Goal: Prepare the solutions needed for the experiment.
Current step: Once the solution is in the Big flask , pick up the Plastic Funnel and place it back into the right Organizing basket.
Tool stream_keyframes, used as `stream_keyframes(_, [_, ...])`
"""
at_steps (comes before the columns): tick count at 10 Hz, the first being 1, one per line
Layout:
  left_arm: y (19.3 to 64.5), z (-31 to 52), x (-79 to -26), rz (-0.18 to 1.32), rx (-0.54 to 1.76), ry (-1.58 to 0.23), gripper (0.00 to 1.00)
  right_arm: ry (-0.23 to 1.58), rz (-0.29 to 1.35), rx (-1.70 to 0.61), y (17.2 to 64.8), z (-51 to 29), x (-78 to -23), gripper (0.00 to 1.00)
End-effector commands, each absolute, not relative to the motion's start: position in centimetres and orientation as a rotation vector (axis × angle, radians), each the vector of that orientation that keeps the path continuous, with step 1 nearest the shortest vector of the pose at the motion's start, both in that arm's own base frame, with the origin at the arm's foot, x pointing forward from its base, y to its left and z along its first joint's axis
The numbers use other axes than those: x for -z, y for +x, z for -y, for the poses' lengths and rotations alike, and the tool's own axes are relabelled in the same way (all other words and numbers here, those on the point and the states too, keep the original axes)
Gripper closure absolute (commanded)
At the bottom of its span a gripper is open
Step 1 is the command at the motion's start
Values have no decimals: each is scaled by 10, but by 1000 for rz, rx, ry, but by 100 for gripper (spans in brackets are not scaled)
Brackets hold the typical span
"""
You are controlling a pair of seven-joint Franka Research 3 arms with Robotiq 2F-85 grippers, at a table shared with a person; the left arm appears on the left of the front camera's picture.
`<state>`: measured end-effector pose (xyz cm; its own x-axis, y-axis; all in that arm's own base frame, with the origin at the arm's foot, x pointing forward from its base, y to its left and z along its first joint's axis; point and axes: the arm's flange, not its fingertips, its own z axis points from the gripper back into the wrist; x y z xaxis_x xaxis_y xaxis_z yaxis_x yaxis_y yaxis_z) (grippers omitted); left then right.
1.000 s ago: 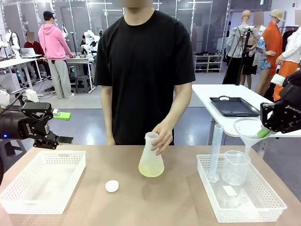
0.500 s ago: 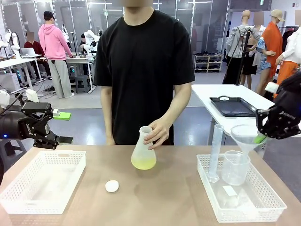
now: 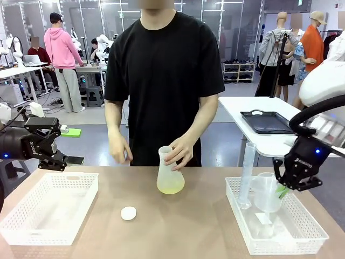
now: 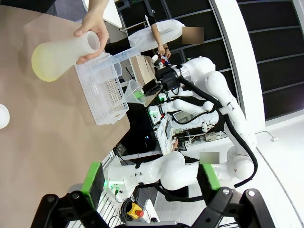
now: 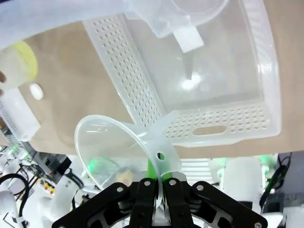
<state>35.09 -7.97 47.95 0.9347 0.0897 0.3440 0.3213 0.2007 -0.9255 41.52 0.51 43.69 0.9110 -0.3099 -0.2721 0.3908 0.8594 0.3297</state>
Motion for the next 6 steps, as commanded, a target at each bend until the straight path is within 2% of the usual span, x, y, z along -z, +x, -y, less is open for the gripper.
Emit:
stream_keyframes(1, [352,83,-482,358,153,-1398,0,353,-297,431,428,-16,-434,98])
stream_keyframes(6, [352,83,-482,358,153,-1398,0,250,-275,560,445,-15,-395,98])
